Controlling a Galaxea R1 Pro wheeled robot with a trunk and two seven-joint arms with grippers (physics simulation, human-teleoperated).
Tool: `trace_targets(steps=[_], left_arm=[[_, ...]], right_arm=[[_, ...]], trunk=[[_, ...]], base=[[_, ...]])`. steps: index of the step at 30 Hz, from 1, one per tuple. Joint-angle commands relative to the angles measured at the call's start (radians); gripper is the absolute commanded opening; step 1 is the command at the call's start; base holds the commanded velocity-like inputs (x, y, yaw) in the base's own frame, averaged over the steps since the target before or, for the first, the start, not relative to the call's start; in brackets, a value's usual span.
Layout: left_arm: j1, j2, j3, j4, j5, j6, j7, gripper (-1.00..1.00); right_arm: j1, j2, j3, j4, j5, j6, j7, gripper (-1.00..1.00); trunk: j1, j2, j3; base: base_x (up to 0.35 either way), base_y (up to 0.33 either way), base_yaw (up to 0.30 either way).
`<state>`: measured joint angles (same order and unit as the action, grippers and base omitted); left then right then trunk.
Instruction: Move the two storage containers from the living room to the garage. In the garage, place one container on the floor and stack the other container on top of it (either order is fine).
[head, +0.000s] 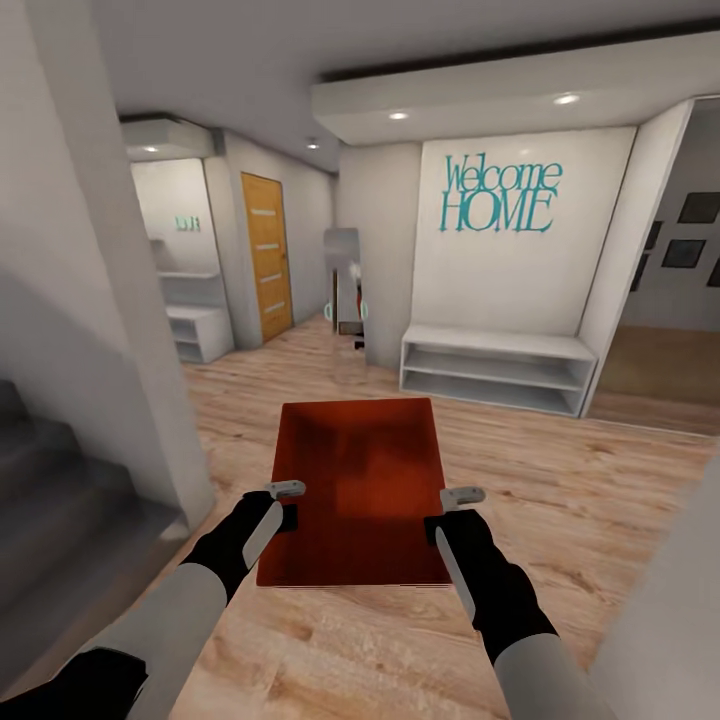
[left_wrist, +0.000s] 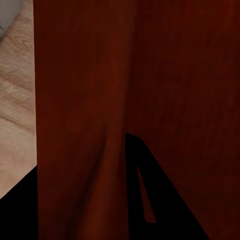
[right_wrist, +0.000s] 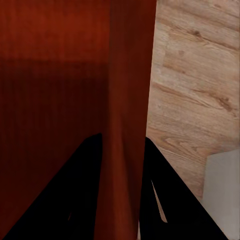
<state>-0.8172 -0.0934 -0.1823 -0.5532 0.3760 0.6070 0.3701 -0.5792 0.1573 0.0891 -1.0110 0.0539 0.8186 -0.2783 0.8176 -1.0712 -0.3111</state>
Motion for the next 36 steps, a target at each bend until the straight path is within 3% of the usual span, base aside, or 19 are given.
trace_targets(steps=[1,15,28,36], left_arm=[[0.0,-0.021,0.004,-0.002,-0.022,-0.024,-0.002,-1.0],[0.0,-0.021,0.004,-0.002,-0.022,-0.024,-0.002,-1.0],[0.0,-0.022,0.004,-0.002,-0.022,-0.024,-0.002,-1.0],[0.0,-0.022,0.004,-0.002,-0.022,-0.024,-0.002,-1.0]], right_arm=[[0.001,0.017,0.043,0.002,-0.042,-0.006,0.004,-1.0],[0.001,0.017,0.043,0.002,-0.042,-0.006,0.001,-1.0],[0.001,0.017,0.043,0.002,-0.042,-0.006,0.002,-1.0],[0.001,0.017,0.043,0.002,-0.042,-0.006,0.004,-1.0]], trunk=[[0.0,0.0,0.0],[0.0,0.0,0.0],[0.0,0.0,0.0],[0.0,0.0,0.0]], base=[[0.339,0.0,0.0],[0.339,0.0,0.005],[0.339,0.0,0.227],[0.339,0.0,0.045]])
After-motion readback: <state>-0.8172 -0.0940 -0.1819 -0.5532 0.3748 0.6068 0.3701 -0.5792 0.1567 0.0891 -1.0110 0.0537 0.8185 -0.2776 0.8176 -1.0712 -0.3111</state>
